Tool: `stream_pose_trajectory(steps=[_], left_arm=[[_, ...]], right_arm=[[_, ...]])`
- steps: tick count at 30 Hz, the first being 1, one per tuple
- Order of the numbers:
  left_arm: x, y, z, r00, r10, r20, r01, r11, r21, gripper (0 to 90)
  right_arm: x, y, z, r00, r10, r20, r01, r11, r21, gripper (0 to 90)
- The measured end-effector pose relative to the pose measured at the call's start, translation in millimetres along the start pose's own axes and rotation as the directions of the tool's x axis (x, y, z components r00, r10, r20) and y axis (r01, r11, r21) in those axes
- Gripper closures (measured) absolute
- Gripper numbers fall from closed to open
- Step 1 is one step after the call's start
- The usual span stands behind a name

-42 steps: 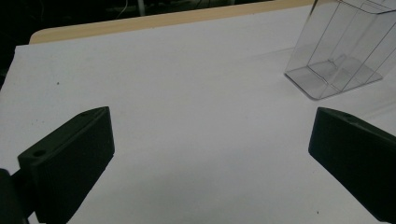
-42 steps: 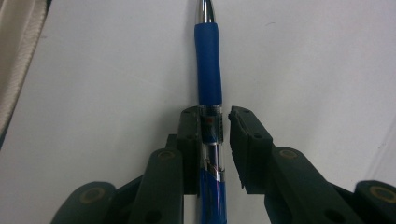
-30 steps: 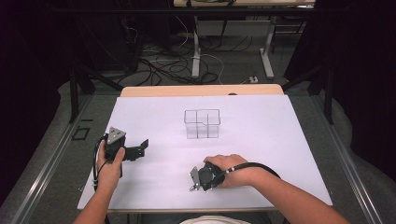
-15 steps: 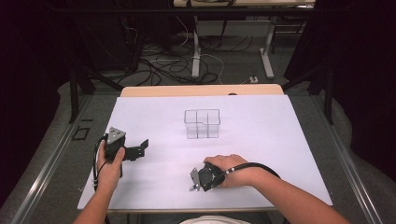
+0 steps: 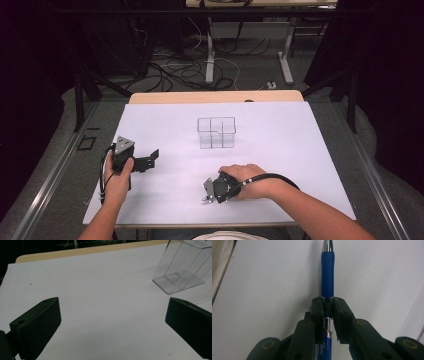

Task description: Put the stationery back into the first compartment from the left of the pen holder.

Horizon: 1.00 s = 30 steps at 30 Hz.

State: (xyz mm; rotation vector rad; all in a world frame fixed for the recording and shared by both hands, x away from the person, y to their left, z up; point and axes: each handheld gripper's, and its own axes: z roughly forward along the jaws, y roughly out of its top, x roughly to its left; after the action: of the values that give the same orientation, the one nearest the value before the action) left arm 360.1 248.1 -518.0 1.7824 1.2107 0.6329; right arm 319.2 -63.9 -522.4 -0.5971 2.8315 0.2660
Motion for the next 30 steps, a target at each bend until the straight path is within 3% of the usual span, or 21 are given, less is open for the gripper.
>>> stream_pose_trajectory(steps=[7, 13, 18, 24, 30], left_arm=[[-0.2, -0.1, 0.2, 1.0, 0.0, -0.001, 0.0, 1.0, 0.002, 0.0], [0.0, -0.1, 0.1, 1.0, 0.0, 0.0, 0.0, 1.0, 0.002, 0.0], [-0.1, -0.2, 0.3, 1.0, -0.001, 0.0, 0.001, 1.0, 0.003, 0.0], [-0.1, -0.1, 0.2, 1.0, 0.0, 0.0, 0.0, 1.0, 0.002, 0.0], [0.1, -0.3, 0.3, 1.0, -0.003, 0.001, 0.003, 1.0, 0.002, 0.0]], right_arm=[[-2.9, -0.8, -5.3, 0.9992, 0.033, 0.023, -0.033, 0.999, -0.01, 79.6], [-4.5, 0.2, -8.0, 0.9984, 0.019, 0.054, -0.019, 1.0, -0.003, 79.6], [-2.7, 2.3, -10.7, 0.9918, 0.025, 0.125, -0.023, 1.0, -0.018, 79.6], [-5.3, 2.6, -16.1, 0.9735, 0.038, 0.225, -0.03, 0.999, -0.038, 79.7], [-10.3, 1.6, -23.5, 0.9411, 0.075, 0.33, -0.056, 0.996, -0.067, 79.7]])
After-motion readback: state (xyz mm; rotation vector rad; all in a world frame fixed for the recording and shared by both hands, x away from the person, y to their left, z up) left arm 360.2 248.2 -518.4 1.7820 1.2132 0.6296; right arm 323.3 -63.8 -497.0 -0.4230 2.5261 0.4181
